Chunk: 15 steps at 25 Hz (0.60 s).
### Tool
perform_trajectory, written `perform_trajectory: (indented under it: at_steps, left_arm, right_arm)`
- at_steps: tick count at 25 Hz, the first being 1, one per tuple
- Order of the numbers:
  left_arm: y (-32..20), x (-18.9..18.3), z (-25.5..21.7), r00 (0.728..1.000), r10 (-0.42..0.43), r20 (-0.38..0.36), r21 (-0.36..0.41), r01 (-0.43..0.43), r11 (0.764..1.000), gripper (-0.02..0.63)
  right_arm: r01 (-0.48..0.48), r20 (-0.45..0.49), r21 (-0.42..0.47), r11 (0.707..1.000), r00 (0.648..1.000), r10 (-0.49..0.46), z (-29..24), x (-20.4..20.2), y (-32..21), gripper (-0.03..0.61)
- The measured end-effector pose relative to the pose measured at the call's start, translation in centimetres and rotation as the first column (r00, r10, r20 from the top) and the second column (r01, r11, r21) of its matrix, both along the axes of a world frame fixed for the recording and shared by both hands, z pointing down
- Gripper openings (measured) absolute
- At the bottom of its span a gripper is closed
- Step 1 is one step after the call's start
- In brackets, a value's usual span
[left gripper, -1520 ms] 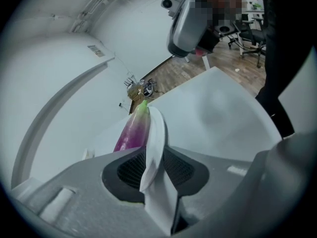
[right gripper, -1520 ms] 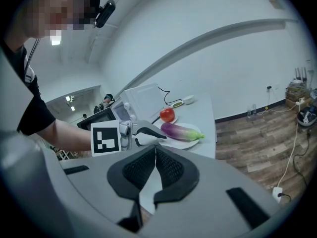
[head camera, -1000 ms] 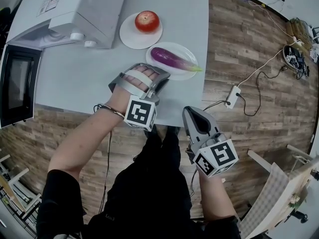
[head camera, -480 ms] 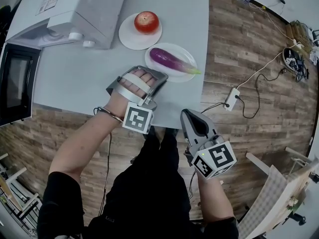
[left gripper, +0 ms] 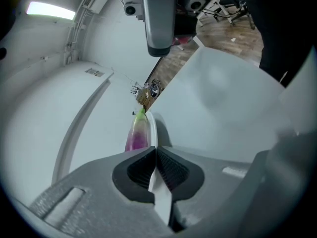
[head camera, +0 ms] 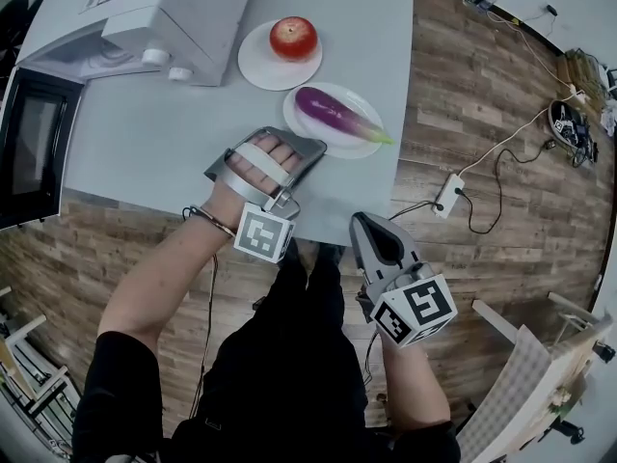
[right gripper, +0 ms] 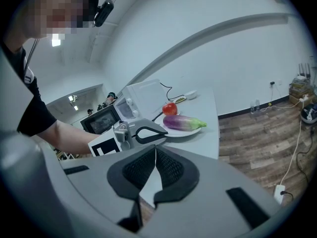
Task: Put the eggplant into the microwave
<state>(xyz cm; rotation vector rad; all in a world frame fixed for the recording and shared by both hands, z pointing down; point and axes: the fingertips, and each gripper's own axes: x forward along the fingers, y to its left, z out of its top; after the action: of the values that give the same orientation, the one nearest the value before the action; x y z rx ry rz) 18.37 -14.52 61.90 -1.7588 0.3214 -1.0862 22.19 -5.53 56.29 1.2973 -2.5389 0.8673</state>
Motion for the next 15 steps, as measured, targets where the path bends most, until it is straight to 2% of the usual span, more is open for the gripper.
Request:
perform_trajectory:
  at_steps: [6,15]
  left_arm:
    - [0.1,-1.0,-0.6,0.999,-0.019,-0.041,0.021,0.020,1.000,0.014]
    - [0.7,-3.4,-2.2,0.996,-0.068,-0.061,0.039,0.071,0.997,0.015]
  right_arm:
    - [0.014,-0.002,0.003,1.000,1.000,-0.014,-0.5,-0.5,0.0,0.017]
    - [0.055,-0.014,0.021,0.998,0.998,-0.055,-2.2,-2.1,-0.1,0.017]
